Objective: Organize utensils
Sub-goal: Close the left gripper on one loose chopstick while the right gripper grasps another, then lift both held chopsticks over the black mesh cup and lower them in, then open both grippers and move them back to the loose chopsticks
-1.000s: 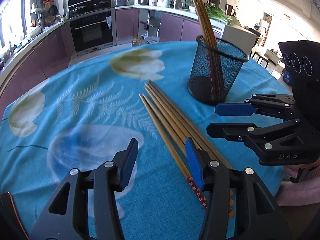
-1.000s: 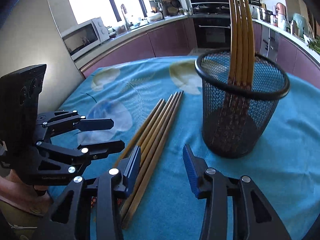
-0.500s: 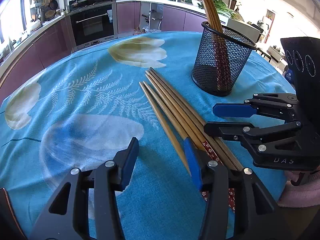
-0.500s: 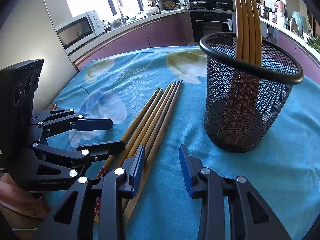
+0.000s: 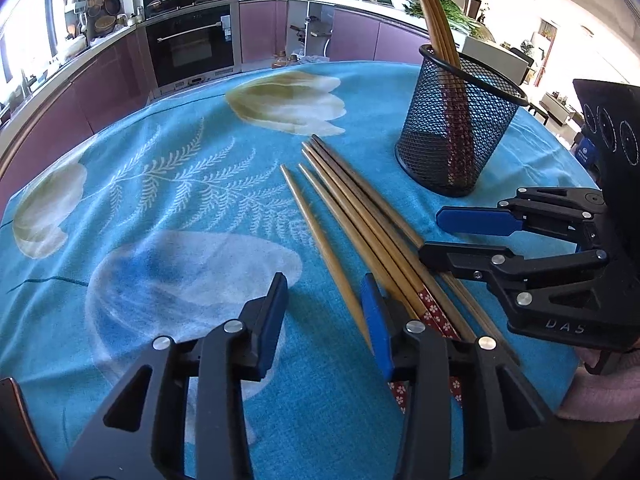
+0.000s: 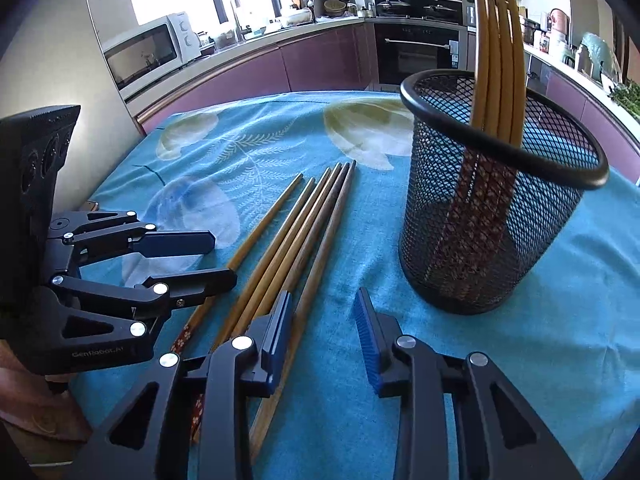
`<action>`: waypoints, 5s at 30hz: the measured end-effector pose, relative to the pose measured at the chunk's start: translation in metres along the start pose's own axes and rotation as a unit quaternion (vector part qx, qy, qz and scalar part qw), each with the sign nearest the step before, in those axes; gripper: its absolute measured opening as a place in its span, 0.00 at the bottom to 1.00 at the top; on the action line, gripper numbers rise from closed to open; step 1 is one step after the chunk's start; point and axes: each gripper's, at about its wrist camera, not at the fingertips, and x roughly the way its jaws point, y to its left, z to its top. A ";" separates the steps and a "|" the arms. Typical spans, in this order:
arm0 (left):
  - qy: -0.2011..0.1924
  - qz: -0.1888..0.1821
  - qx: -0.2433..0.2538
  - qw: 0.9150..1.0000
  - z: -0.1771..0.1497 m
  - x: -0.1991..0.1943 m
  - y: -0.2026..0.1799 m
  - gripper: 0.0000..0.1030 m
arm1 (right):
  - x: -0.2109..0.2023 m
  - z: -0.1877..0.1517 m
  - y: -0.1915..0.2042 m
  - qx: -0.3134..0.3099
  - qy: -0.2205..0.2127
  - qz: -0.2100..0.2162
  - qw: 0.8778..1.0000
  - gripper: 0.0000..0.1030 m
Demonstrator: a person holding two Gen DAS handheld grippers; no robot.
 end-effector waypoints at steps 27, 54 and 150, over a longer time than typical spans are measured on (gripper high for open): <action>-0.023 -0.025 -0.043 0.999 0.000 -0.013 0.008 0.08 | -0.004 0.009 -0.009 0.029 -0.027 0.037 0.999 0.06; -0.010 -0.045 -0.026 0.999 0.011 -0.011 0.004 0.07 | -0.019 0.014 -0.006 0.006 -0.039 0.044 0.998 0.06; -0.131 -0.085 0.007 0.988 0.134 -0.067 -0.027 0.31 | -0.086 0.066 -0.093 0.072 -0.162 -0.013 0.984 0.32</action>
